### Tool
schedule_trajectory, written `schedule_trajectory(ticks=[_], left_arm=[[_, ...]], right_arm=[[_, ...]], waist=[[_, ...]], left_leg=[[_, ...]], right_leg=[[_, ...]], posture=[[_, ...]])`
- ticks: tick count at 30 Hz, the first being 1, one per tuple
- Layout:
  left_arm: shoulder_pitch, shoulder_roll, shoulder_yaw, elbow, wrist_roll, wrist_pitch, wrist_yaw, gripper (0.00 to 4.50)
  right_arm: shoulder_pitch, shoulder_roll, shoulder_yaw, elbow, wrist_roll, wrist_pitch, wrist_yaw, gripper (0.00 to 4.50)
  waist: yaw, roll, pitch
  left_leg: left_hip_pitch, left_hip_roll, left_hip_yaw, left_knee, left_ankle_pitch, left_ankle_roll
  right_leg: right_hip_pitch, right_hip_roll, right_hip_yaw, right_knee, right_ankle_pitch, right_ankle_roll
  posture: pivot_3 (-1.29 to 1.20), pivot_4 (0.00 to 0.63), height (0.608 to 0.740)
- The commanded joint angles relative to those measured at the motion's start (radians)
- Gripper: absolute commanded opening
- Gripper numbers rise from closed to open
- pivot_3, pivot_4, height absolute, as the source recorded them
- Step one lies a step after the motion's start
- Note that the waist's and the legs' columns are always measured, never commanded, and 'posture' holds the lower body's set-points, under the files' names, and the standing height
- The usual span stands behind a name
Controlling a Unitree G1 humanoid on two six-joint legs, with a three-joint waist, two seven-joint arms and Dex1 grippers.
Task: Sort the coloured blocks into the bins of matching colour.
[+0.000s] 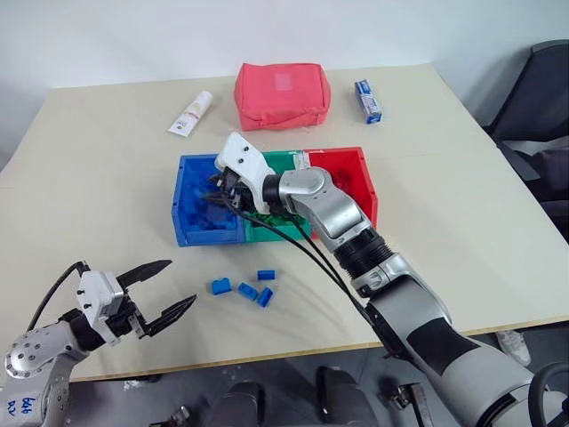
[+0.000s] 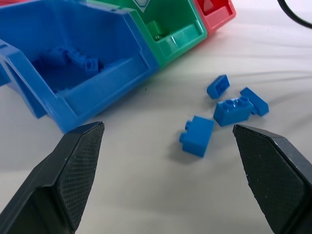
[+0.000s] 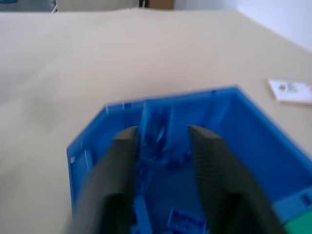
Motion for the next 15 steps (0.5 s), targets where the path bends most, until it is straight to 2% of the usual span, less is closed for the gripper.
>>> schedule_trajectory(ticks=[1, 5, 11, 15], left_arm=[[-0.01, 0.002, 0.013, -0.028, -0.007, -0.004, 0.013, 4.5], [-0.043, 0.009, 0.01, 0.0, -0.004, 0.005, 0.018, 4.5], [-0.113, 0.068, 0.005, 0.093, 0.013, 0.0, -0.042, 4.5], [-0.14, 0.117, -0.007, 0.148, 0.036, 0.001, -0.086, 4.5]], right_arm=[[0.03, -0.042, -0.055, -0.084, 0.025, -0.087, 0.053, 3.21], [0.153, -0.151, -0.114, -0.247, 0.106, -0.155, 0.197, 4.48], [0.456, -0.413, -0.258, -0.502, 0.24, -0.204, 0.369, 4.48], [0.617, -0.526, -0.331, -0.595, 0.305, -0.224, 0.44, 4.48]], waist=[[-0.001, 0.0, 0.0], [0.001, 0.0, 0.0], [0.012, 0.0, 0.0], [0.006, 0.0, 0.0]], left_leg=[[0.0, 0.0, 0.0, 0.0, 0.0, 0.0], [0.0, 0.0, 0.0, 0.001, 0.0, 0.0], [0.0, 0.0, 0.0, 0.001, 0.0, 0.0], [0.001, 0.001, 0.002, 0.001, 0.0, 0.0]], right_leg=[[0.0, 0.0, 0.0, 0.0, 0.0, 0.0], [0.0, 0.0, 0.0, 0.0, 0.0, 0.0], [0.002, 0.0, 0.0, -0.002, 0.0, 0.001], [0.002, 0.0, 0.001, -0.002, 0.0, 0.001]], posture=[[0.0, 0.15, 0.74], [0.0, 0.15, 0.74], [0.0, 0.15, 0.74], [0.0, 0.15, 0.74]])
